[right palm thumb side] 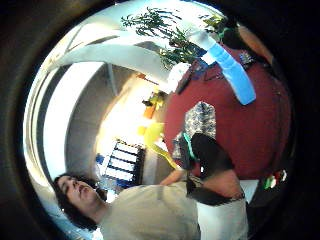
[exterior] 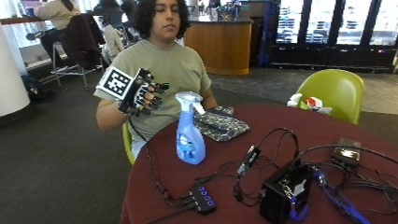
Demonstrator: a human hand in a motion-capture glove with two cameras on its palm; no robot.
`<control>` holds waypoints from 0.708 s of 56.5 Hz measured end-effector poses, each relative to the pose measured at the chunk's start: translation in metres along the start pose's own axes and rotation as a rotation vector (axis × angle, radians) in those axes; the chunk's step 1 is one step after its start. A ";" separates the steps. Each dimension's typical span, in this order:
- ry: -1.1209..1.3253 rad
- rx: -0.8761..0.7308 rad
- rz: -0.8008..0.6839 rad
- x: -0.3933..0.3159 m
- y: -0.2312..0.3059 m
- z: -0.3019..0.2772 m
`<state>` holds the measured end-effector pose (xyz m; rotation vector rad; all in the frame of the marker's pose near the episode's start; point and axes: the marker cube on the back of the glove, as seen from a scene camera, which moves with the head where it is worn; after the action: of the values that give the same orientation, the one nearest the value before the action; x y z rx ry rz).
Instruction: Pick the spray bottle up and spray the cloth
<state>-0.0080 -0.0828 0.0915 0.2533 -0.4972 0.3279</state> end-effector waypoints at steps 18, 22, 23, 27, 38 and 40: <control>-0.143 0.113 0.014 0.005 -0.034 0.057; -0.157 0.236 0.075 0.011 -0.051 0.061; -0.161 0.272 0.114 0.011 -0.056 0.061; -0.174 0.428 0.219 0.017 -0.083 0.064; -0.208 0.496 0.240 0.025 -0.102 0.078; -0.199 0.494 0.235 0.024 -0.105 0.081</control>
<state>0.0165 -0.1984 0.1557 0.7152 -0.6393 0.6592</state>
